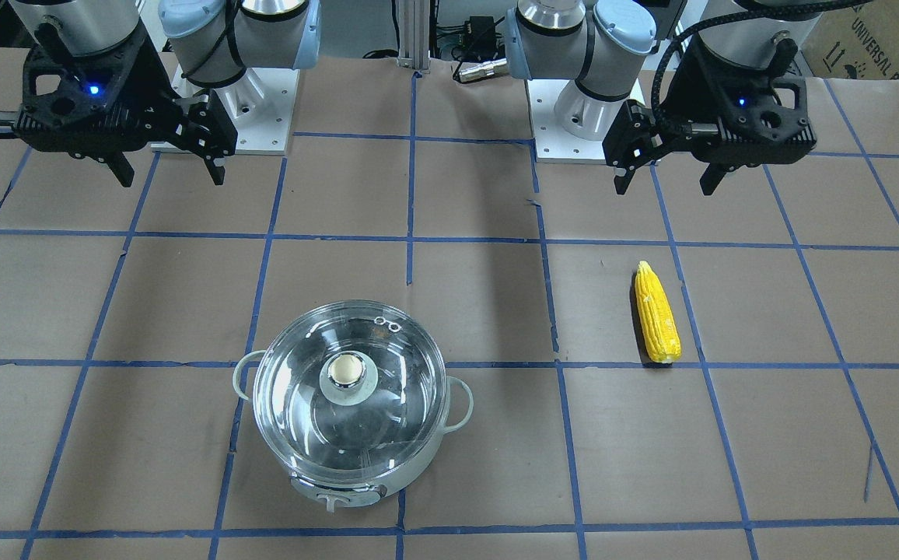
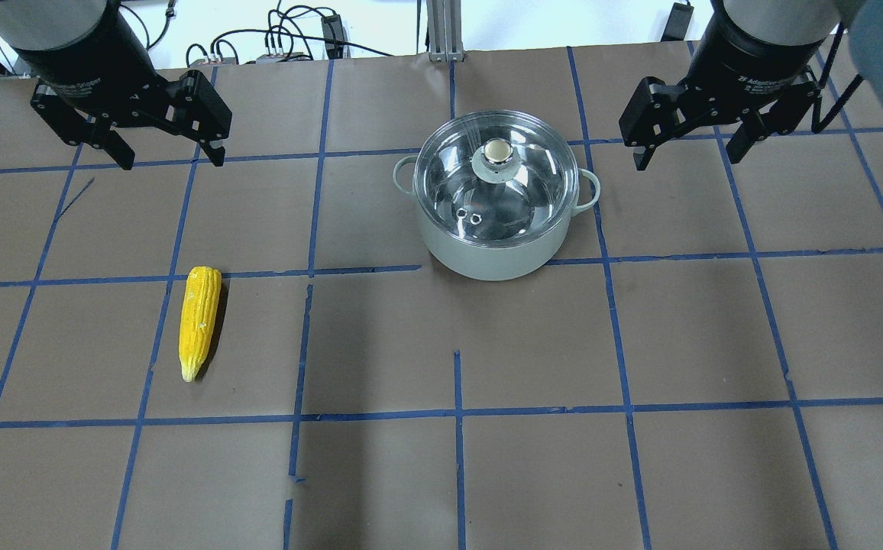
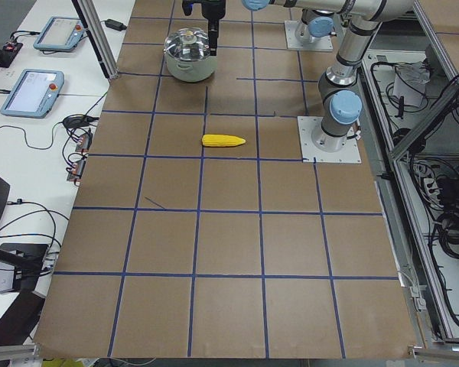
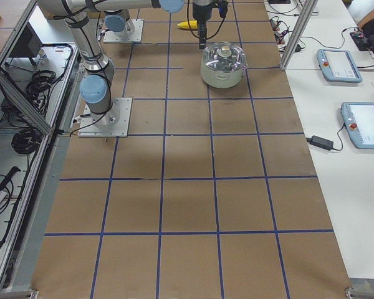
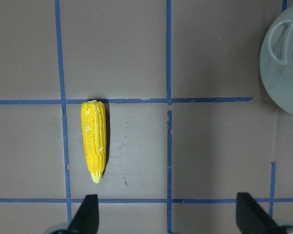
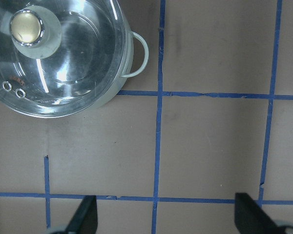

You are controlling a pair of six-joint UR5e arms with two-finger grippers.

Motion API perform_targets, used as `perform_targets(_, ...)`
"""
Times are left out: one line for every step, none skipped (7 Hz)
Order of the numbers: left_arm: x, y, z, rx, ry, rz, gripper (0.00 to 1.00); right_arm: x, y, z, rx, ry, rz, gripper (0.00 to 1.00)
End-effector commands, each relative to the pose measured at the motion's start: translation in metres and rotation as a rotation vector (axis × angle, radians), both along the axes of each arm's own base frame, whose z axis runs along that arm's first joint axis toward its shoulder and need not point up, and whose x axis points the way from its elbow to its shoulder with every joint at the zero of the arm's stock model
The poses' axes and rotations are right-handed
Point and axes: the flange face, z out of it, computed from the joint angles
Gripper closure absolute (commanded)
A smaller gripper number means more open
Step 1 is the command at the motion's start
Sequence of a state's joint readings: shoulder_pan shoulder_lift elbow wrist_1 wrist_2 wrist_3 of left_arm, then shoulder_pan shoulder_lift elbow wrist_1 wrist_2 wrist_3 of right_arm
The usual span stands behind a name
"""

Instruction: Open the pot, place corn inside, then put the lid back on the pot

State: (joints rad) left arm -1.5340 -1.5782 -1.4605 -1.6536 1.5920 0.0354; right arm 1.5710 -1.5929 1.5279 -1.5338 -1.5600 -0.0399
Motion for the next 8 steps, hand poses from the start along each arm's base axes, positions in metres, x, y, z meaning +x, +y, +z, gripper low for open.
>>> perform_targets(-0.001,0.005,0.007,-0.014,-0.001,-0.001,0.0,0.001,0.0,0.0,-0.001,0.0,0.001,0.02)
perform_targets(-0.001,0.005,0.006,-0.012,-0.001,-0.001,0.0,0.001,0.0,0.0,-0.003,0.0,0.001,0.02)
perform_targets(0.0,0.003,0.006,-0.012,-0.001,0.0,0.0,0.002,-0.003,-0.003,0.0,-0.002,0.001,0.02)
perform_targets(0.0,0.004,0.006,-0.012,-0.001,0.0,0.0,0.015,-0.012,-0.009,-0.025,0.001,0.021,0.02)
perform_targets(0.0,0.005,0.006,-0.011,-0.001,0.0,0.0,0.041,-0.02,-0.017,-0.037,0.008,0.05,0.02)
perform_targets(-0.001,0.004,0.004,-0.008,-0.001,-0.001,0.0,0.066,-0.028,-0.029,-0.055,0.003,0.073,0.01)
perform_targets(-0.001,0.006,0.002,0.001,0.0,0.0,0.0,0.078,-0.045,-0.043,-0.082,-0.004,0.082,0.01)
perform_targets(0.0,0.005,0.004,-0.002,0.0,0.002,0.0,0.091,-0.062,-0.056,-0.089,-0.013,0.099,0.01)
